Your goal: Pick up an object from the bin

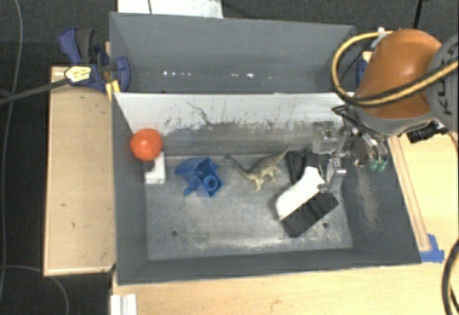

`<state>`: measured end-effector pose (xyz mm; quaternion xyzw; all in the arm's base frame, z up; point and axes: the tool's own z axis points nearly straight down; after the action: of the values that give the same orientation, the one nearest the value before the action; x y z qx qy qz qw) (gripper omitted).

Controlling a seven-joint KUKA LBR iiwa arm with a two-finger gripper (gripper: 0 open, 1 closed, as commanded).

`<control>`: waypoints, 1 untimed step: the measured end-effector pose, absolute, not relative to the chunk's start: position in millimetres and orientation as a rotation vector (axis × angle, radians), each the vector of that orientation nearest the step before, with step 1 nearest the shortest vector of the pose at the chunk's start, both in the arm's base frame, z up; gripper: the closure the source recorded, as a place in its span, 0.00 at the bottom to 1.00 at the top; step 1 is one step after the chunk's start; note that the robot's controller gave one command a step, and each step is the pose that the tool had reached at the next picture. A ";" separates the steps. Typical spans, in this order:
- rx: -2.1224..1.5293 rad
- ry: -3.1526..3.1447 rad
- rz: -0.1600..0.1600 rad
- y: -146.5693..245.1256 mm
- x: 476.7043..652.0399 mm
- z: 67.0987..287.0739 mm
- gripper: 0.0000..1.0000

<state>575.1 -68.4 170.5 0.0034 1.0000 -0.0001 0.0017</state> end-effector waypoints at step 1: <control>0.004 3.133 -0.002 -73.4 576.3 123.0 0.00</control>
Offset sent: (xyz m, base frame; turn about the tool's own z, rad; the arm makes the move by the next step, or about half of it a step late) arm -0.0164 0.0075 -0.1005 0.0497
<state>576.3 -73.4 123.0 0.0013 1.0000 -0.0006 0.0043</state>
